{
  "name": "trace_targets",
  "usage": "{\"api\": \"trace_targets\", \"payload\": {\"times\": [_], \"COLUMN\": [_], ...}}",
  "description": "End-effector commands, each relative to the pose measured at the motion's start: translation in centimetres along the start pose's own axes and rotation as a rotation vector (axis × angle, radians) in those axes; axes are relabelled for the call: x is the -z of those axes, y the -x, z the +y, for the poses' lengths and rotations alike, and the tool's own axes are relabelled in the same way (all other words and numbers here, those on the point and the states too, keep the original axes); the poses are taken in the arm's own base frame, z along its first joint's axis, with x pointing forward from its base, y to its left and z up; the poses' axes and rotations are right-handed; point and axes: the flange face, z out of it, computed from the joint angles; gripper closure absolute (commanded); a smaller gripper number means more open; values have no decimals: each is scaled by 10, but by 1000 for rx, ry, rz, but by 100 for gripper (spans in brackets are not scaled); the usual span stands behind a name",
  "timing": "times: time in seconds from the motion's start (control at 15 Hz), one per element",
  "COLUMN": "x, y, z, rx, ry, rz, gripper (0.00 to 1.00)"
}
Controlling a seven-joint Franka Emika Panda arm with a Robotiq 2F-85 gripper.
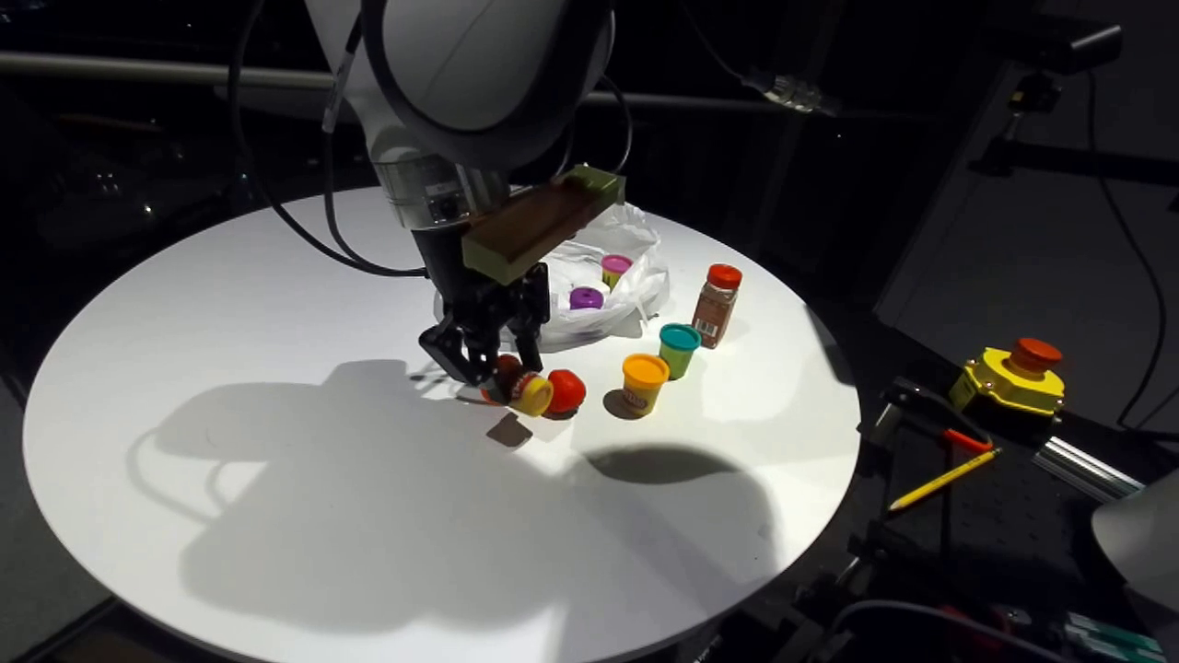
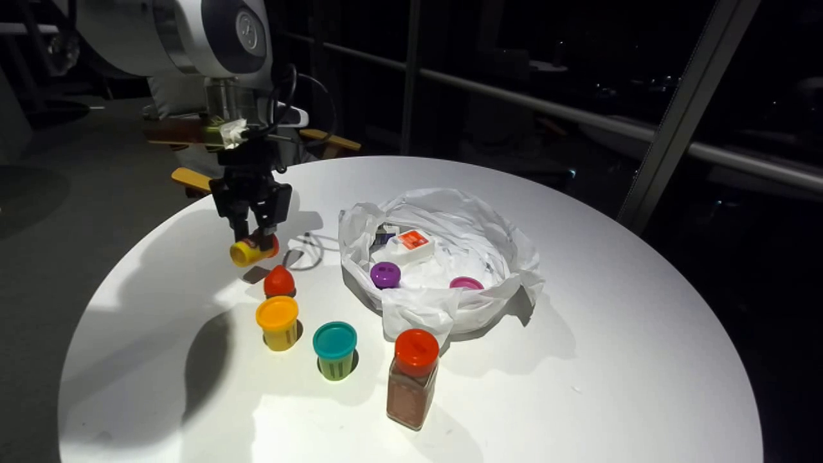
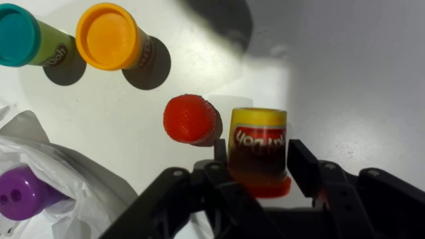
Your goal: Remove the containers and strawberry plush toy from the white plastic and place them on the table
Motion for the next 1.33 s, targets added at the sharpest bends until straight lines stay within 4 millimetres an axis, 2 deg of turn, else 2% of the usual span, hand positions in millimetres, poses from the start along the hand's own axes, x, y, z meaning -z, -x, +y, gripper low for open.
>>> {"api": "trace_targets", "payload": {"times": [0.0, 0.13, 0.2, 0.53, 0.8, 1.2, 1.27], "x": [17, 36, 45, 68, 75, 81, 77], "y": [-11, -13, -12, -19, -23, -27, -18], "z": [0, 9, 19, 48, 53, 67, 132], "rx": [-44, -87, -109, -213, -320, -547, -585], "ry": [-55, -122, -138, -157, -240, -243, -235], "rz": [61, 90, 85, 146, 152, 250, 234], "gripper": [16, 1, 0, 0, 0, 0, 0]}}
